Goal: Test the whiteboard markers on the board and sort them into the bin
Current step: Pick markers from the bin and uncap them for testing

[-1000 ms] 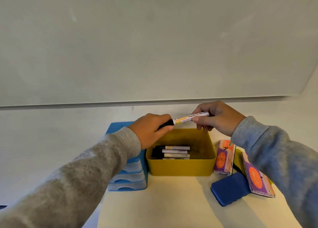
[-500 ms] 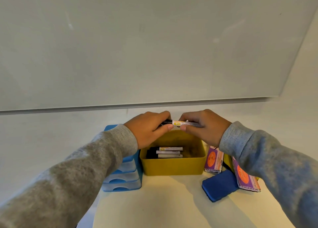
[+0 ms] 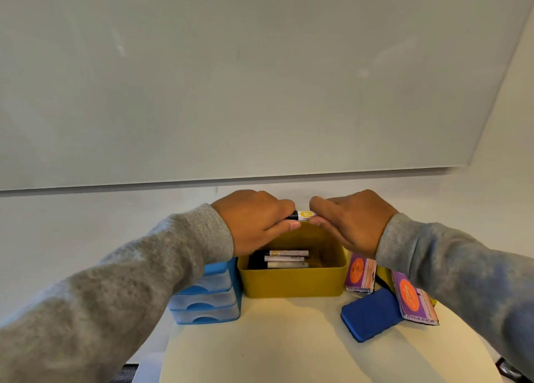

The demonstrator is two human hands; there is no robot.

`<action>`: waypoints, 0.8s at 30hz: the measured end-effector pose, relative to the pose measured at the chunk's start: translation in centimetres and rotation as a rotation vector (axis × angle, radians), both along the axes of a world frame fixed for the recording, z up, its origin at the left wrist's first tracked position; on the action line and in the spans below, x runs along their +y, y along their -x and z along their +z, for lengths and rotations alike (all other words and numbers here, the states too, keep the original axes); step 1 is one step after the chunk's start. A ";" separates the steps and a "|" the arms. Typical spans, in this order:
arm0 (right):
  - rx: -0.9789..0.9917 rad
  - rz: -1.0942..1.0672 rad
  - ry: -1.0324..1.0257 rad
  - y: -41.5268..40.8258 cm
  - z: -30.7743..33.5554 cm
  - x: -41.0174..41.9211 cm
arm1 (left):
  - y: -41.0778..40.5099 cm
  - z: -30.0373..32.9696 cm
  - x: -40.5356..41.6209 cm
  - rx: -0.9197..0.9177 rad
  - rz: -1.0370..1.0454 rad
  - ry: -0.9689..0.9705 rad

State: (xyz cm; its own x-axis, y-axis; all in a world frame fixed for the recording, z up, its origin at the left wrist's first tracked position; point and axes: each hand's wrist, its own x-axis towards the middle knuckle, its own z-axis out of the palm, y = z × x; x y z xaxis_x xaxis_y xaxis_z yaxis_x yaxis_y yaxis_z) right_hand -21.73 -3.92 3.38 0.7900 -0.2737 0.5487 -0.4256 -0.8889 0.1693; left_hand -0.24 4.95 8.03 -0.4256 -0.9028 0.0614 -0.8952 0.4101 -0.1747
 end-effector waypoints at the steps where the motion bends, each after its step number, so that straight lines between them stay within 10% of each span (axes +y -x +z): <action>1: -0.014 0.017 0.035 -0.1 0.0 -0.1 | 0.0 0.0 0.1 0.005 0.001 0.007; 8: -0.106 -0.064 0.117 2.8 -0.4 -2.0 | -1.9 0.3 1.1 0.365 -0.001 -0.046; 24: -0.414 -0.150 -0.600 1.5 0.4 -0.2 | -3.6 -1.5 -0.4 0.490 0.193 0.301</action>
State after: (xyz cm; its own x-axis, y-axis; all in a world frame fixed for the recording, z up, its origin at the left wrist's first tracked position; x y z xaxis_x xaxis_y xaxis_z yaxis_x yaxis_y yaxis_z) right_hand -23.22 -4.11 3.78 0.4814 -0.7088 0.5156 -0.4735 -0.7054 -0.5275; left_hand 3.32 4.54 6.56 -0.1134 -0.8737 0.4731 -0.9541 0.2286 0.1935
